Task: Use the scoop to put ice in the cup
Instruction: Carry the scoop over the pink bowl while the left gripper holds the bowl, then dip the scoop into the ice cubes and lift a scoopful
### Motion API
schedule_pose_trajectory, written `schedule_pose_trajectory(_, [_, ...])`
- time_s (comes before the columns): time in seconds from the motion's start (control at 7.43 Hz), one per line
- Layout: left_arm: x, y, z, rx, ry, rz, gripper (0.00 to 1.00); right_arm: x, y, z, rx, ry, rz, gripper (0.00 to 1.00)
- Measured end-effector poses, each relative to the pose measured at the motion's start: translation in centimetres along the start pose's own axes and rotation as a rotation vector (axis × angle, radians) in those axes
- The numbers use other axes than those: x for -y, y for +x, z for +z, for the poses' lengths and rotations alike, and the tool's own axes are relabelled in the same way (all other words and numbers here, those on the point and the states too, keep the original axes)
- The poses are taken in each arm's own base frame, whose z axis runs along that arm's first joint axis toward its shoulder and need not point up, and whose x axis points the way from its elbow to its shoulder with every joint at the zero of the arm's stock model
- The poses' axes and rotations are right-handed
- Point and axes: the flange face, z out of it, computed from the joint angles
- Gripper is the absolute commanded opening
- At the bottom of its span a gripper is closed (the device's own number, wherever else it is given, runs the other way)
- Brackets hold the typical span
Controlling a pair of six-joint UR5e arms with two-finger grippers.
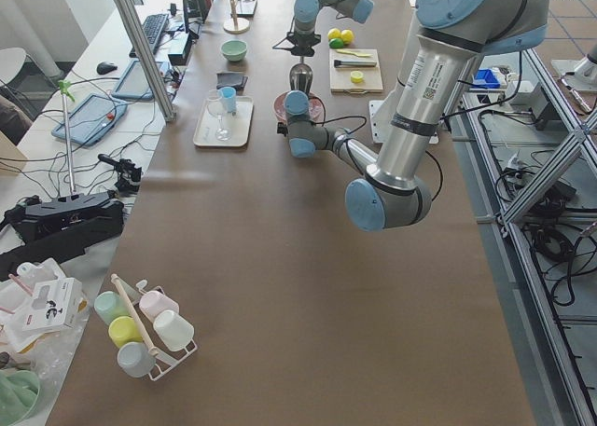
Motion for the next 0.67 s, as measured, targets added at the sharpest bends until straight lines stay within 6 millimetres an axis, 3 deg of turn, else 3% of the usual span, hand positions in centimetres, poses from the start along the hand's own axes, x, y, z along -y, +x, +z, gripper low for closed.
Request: schedule_pose_trajectory(0.67, [0.1, 0.3, 0.2, -0.002, 0.005, 0.004, 0.99, 4.5, 0.1, 0.1, -0.013, -0.041, -0.006, 0.00])
